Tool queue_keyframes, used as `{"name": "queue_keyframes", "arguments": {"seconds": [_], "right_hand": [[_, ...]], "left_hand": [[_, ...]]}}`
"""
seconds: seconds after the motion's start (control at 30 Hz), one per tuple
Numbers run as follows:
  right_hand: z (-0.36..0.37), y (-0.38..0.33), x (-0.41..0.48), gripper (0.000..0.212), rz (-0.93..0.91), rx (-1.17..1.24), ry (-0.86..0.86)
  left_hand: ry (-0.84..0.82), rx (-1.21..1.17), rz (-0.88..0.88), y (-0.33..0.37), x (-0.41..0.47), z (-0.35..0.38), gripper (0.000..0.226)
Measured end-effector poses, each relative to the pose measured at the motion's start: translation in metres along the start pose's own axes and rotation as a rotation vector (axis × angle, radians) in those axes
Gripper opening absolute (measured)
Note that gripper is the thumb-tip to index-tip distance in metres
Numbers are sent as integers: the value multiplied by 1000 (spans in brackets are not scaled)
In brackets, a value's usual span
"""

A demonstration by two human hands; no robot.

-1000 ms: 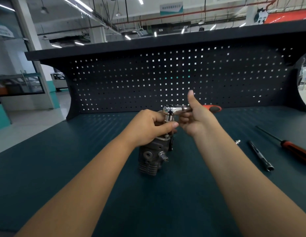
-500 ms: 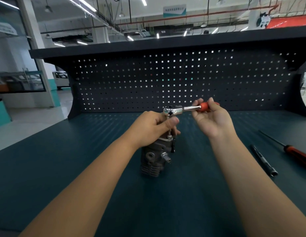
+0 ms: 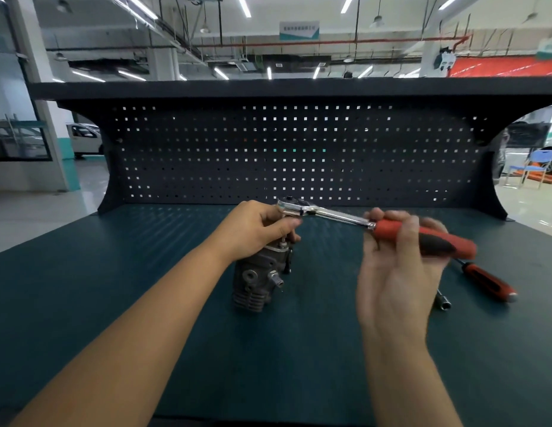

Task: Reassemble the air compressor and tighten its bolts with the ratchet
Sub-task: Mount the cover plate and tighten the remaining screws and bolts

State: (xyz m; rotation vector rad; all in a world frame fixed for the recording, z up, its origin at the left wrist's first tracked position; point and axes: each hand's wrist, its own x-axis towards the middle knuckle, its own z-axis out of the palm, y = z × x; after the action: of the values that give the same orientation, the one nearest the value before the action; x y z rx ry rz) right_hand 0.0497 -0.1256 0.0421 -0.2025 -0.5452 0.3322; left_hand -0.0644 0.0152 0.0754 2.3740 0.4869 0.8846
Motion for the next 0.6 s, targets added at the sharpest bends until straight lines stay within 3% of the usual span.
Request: {"name": "queue_keyframes", "arguments": {"seconds": [0.17, 0.33, 0.47, 0.6], "right_hand": [[4, 7, -51, 27, -378, -236, -27], [12, 10, -65, 33, -571, -404, -83], [21, 21, -68, 30, -747, -561, -135], [24, 32, -74, 33, -904, -695, -214]], "left_hand": [[20, 2, 12, 4, -2, 1, 24], [34, -7, 19, 5, -2, 2, 23], [49, 7, 68, 2, -3, 2, 45], [68, 22, 54, 1, -1, 2, 28]]}}
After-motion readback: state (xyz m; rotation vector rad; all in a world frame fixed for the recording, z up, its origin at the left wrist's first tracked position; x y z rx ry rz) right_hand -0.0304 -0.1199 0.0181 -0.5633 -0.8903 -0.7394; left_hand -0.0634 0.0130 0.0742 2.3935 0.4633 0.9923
